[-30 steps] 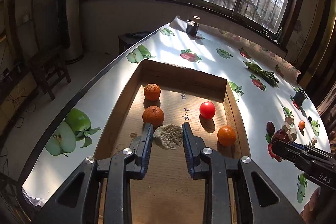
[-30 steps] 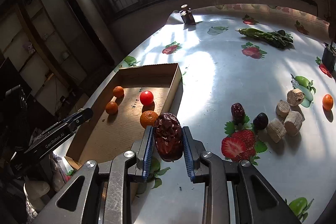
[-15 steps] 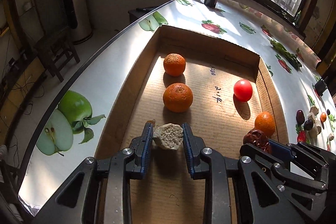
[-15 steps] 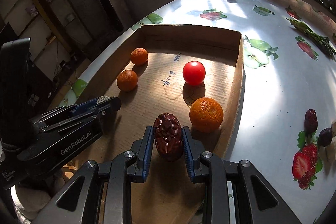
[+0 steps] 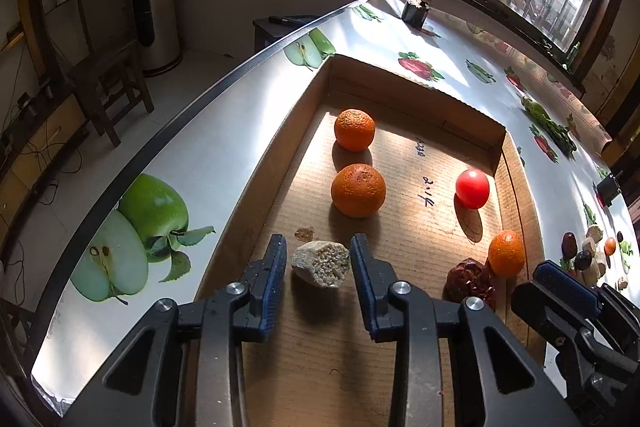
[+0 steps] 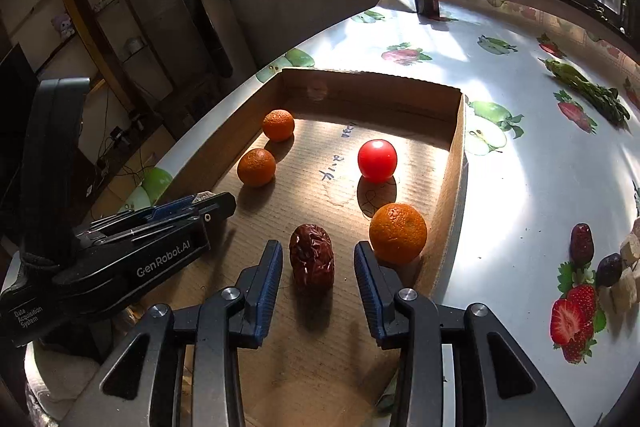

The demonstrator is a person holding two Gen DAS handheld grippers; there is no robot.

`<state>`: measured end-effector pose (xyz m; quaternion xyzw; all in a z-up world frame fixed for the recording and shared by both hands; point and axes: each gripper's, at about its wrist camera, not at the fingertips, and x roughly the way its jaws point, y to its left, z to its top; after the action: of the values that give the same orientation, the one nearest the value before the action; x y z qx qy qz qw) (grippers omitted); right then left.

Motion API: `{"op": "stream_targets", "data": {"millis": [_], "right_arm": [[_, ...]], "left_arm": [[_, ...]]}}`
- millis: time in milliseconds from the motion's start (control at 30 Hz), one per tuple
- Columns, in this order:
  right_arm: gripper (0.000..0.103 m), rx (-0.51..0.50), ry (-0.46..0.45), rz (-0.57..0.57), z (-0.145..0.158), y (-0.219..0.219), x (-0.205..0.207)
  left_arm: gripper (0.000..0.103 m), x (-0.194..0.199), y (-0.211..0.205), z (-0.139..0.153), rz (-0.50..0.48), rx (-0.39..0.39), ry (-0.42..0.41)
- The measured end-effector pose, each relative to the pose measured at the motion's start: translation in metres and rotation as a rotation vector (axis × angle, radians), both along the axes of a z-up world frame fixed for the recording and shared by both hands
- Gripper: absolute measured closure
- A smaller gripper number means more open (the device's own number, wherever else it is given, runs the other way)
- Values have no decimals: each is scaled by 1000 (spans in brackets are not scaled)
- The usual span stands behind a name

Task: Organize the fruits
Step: 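Move both tools back over the remaining items on the table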

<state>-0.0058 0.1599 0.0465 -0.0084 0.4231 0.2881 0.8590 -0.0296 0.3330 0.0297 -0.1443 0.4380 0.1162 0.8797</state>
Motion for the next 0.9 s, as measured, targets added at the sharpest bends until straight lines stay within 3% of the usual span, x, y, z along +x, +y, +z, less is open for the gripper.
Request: {"op": "stream_targets", "data": {"millis": [100,200,267,400,600,900], "right_arm": [[56,35,-42,-38,18,-22,-8],[47,48,-76,-82,28,-50,-17],[46,60,-72,-119,30,-69,-22],[46,135,-22,-197,21,-107,-33],[46,213,-10,-335,11,-157,-60],[44,263,-3,-432,8,-211,-69]], "left_arm": [[67,-16,-5,14,11,-11,-41],[49,-39,-19,34,25,-2,-107],[42,-53,-35,45,24,-2,-150],[41,-62,-81,53,-81,-11,-166],[41,-67,-149,59,-238,42,-161],[41,-69,-192,49,-289,110,-125]]}}
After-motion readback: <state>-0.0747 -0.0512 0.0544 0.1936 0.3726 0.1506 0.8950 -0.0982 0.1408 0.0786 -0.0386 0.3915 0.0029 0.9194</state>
